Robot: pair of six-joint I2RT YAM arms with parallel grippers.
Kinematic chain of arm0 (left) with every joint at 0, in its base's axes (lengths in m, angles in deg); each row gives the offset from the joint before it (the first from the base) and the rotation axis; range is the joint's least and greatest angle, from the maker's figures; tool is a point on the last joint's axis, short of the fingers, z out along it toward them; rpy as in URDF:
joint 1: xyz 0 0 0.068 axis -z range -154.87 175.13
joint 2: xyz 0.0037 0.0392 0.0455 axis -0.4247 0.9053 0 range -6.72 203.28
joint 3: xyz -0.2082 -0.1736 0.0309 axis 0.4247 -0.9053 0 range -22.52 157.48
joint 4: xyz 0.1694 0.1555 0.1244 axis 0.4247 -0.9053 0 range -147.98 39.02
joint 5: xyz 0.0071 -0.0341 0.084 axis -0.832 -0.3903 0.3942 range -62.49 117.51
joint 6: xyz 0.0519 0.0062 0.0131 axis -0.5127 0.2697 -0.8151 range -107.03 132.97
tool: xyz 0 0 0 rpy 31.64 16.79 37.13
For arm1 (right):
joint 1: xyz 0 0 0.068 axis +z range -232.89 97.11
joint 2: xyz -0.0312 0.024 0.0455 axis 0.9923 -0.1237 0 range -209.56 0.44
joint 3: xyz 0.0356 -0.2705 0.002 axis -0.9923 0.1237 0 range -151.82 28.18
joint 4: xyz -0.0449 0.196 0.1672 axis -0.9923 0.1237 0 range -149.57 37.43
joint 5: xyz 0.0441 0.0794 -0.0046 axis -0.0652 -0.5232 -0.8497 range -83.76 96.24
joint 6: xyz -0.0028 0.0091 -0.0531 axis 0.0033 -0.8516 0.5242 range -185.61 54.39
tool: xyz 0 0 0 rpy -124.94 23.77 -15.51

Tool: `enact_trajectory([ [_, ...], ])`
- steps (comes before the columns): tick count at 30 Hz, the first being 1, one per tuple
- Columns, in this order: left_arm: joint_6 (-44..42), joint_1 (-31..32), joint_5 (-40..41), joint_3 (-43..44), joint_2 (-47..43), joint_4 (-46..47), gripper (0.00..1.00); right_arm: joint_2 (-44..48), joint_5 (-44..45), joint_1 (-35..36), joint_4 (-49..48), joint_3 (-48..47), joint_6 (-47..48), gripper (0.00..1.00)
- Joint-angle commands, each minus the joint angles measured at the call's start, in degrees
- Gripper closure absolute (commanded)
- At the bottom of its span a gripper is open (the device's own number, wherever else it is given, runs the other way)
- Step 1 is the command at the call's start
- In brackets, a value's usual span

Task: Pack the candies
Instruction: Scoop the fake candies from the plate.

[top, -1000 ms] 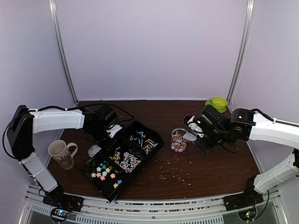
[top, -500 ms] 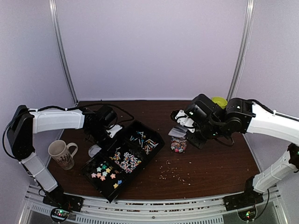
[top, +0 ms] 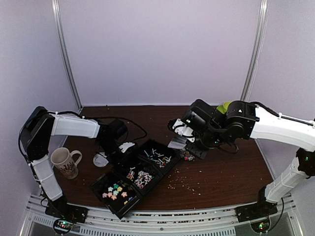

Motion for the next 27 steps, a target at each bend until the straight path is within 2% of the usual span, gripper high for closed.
enact_trajectory([
  [1, 1.94, -0.86, -11.39, -0.06, -1.40, 2.00, 1.00, 1.08, -1.19, 1.43, 0.25, -2.93, -0.69, 1.00],
  [6, 1.47, -0.94, -10.73, 0.37, -1.45, 1.68, 1.00, -1.29, -2.10, 2.98, 2.94, -5.01, 1.01, 1.00],
  [15, 0.36, -0.79, 5.37, 1.91, -7.52, 0.58, 1.00, -8.68, -0.75, 3.25, 8.86, -8.20, 1.87, 1.00],
  [27, -1.18, 2.81, 12.60, 2.65, -8.21, -0.46, 1.00, -16.91, -0.06, 3.30, 9.40, -13.42, 3.28, 1.00],
])
